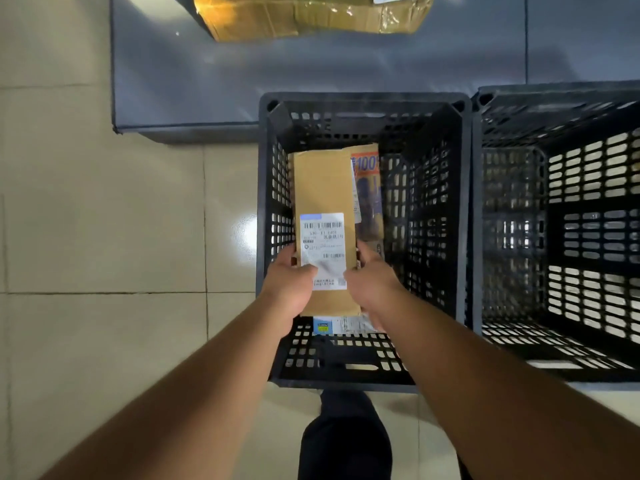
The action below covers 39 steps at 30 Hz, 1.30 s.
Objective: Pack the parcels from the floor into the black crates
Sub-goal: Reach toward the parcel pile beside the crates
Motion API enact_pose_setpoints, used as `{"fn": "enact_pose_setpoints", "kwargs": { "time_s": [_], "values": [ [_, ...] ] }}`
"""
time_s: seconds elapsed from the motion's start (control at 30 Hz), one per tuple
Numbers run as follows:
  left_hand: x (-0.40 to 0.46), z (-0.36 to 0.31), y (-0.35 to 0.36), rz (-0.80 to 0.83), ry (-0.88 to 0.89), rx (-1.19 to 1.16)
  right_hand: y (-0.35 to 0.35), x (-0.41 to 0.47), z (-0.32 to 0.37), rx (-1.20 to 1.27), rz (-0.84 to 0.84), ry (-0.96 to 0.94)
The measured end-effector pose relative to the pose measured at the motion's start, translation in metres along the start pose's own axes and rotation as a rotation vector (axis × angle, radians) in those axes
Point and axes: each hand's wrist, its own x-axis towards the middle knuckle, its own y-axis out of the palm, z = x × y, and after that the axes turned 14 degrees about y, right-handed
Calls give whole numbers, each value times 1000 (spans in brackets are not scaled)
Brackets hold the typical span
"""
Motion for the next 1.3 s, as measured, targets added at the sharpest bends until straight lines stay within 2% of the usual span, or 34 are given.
{"fn": "enact_pose_setpoints", "kwargs": {
  "time_s": [0.23, 0.37, 0.47, 0.57, 0.67, 0.73, 0.8, 0.87, 0.93, 1.0, 1.2, 1.3],
  "values": [
    [35, -5, -1, -10, 66, -14, 4, 34, 36, -60, 62, -93],
    [42, -6, 3, -16, 108, -48, 12, 41, 48, -93, 112, 11],
    [42, -9, 4, -22, 102, -50, 25, 42, 50, 23, 182, 18],
    [39, -6, 6, 45, 67, 30, 30, 46, 59, 47, 171, -46],
    [33, 5, 6, 128, 23, 118, 28, 52, 64, 42, 122, -32],
    [31, 10, 4, 165, -11, 159, 23, 51, 66, -42, 120, -53],
    [33, 11, 3, 193, -17, 209, 18, 49, 70, -258, 115, -84],
    [34, 8, 2, 223, -2, 266, 13, 44, 75, -389, 36, -55],
    [32, 4, 1, 225, -2, 295, 8, 37, 70, -539, -12, -101],
    [29, 1, 0, 193, -1, 293, -1, 28, 55, -640, 13, -144],
    [0, -14, 7, 116, 31, 279, -61, 21, -4, -634, 46, -79],
    [-37, -19, 25, 126, 19, 305, -92, 7, -31, -610, 52, -26]
  ]
}}
